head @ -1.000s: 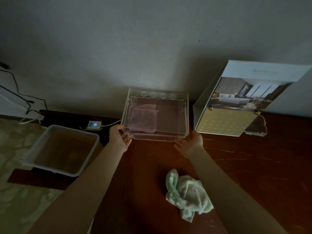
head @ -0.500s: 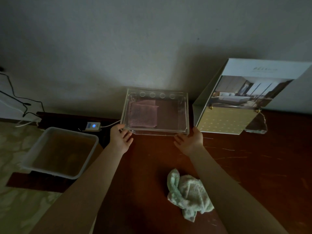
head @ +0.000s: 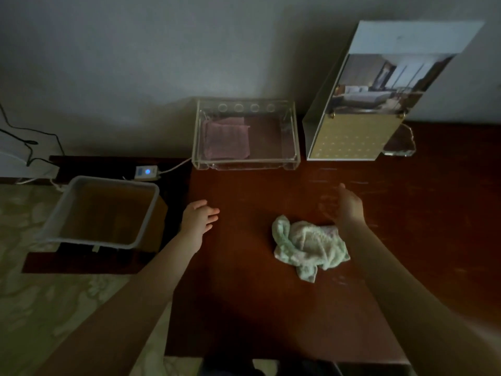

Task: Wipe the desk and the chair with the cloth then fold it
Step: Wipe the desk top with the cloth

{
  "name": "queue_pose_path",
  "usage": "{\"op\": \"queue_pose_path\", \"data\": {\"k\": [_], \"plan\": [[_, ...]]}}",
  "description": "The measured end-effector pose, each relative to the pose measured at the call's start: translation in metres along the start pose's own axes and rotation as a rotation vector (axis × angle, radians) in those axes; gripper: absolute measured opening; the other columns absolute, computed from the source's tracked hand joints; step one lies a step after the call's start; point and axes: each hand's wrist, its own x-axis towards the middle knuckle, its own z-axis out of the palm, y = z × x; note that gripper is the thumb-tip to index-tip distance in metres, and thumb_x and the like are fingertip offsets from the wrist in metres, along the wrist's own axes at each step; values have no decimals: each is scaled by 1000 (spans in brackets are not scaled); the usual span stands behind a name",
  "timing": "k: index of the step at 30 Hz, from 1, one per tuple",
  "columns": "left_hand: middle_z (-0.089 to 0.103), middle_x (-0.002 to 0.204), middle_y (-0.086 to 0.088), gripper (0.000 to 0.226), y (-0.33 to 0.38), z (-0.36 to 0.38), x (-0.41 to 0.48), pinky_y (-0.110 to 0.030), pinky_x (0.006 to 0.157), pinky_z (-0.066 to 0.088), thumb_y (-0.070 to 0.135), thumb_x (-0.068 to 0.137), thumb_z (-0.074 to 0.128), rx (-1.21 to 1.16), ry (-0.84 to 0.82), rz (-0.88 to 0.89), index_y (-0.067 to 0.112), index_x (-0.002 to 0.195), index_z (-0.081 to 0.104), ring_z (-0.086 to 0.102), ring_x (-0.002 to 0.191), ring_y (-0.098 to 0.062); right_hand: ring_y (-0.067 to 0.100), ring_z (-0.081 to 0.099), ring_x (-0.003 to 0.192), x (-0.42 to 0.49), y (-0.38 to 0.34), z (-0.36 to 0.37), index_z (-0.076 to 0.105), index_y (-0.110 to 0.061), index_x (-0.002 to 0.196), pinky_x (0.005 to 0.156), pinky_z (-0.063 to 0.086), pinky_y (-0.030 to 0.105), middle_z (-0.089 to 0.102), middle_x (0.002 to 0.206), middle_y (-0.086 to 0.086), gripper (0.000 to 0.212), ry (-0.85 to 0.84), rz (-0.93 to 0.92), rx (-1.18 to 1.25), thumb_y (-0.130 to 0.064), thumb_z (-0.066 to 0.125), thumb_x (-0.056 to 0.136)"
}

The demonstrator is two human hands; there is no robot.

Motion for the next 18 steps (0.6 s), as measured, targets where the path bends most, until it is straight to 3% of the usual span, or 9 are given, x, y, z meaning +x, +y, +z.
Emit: {"op": "queue_pose_path", "data": {"k": [2, 5, 7, 9, 11, 13, 14, 16, 18], "plan": [[62, 115, -18, 38, -7, -5, -8, -34, 94, 44, -2, 94, 42, 17, 41, 71, 6, 132, 45, 61, 105, -26, 22, 63, 84, -18, 17, -6, 58, -5, 110, 77, 50, 34, 64, 82, 1, 33, 68, -156, -208, -32, 43, 98], [61, 114, -20, 35, -16, -19, -13, -34, 92, 45, -3, 95, 39, -45, 115, 139, 4, 127, 49, 60, 97, -24, 9, 56, 75, -41, 45, -9, 59, -11, 109, 65, 43, 24, 60, 88, -4, 28, 27, -350, -516, -31, 46, 98], [60, 117, -23, 33, -27, -32, -18, -32, 88, 45, -2, 95, 38, -76, 137, 144, 2, 126, 49, 60, 95, -24, 14, 60, 83, -56, 65, -11, 64, -9, 110, 73, 45, 27, 66, 96, 2, 28, -40, -523, -686, -30, 51, 96], [59, 119, -24, 32, -40, -42, -22, -31, 85, 46, -2, 96, 38, -114, 172, 128, 0, 125, 50, 60, 93, -24, 25, 59, 103, -62, 87, -12, 67, -9, 109, 89, 45, 37, 67, 107, 7, 33, -146, -636, -875, -35, 55, 93], [59, 120, -23, 33, -48, -48, -30, -32, 87, 45, -2, 96, 38, -130, 213, 94, 1, 125, 51, 60, 99, -26, 34, 39, 128, -66, 106, -13, 62, -16, 120, 107, 29, 48, 55, 130, 5, 38, -206, -638, -1164, -39, 56, 91], [60, 119, -20, 34, -52, -45, -35, -32, 90, 45, -2, 96, 37, -144, 222, 48, 1, 126, 52, 59, 107, -28, 33, 32, 132, -67, 112, -12, 61, -19, 122, 111, 22, 48, 52, 133, 3, 32, -171, -645, -1269, -32, 52, 94], [60, 118, -19, 34, -53, -43, -39, -32, 91, 45, -2, 96, 36, -147, 215, 27, 2, 125, 52, 59, 108, -27, 31, 44, 123, -70, 111, -10, 66, -16, 113, 108, 29, 46, 61, 120, 4, 26, -136, -664, -1224, -28, 51, 95], [61, 118, -18, 33, -50, -36, -44, -33, 90, 46, -1, 96, 36, -139, 161, 0, 2, 124, 54, 59, 105, -26, 16, 59, 76, -83, 98, -6, 65, -15, 84, 79, 48, 30, 62, 76, 1, 23, -86, -621, -1007, -25, 49, 97], [61, 119, -19, 31, -45, -27, -48, -33, 89, 46, 1, 97, 37, -115, 58, -4, 3, 122, 55, 59, 100, -23, 9, 45, 50, -94, 77, -1, 54, -15, 71, 50, 36, 17, 50, 58, -3, 30, -52, -586, -857, -24, 46, 98]]}}
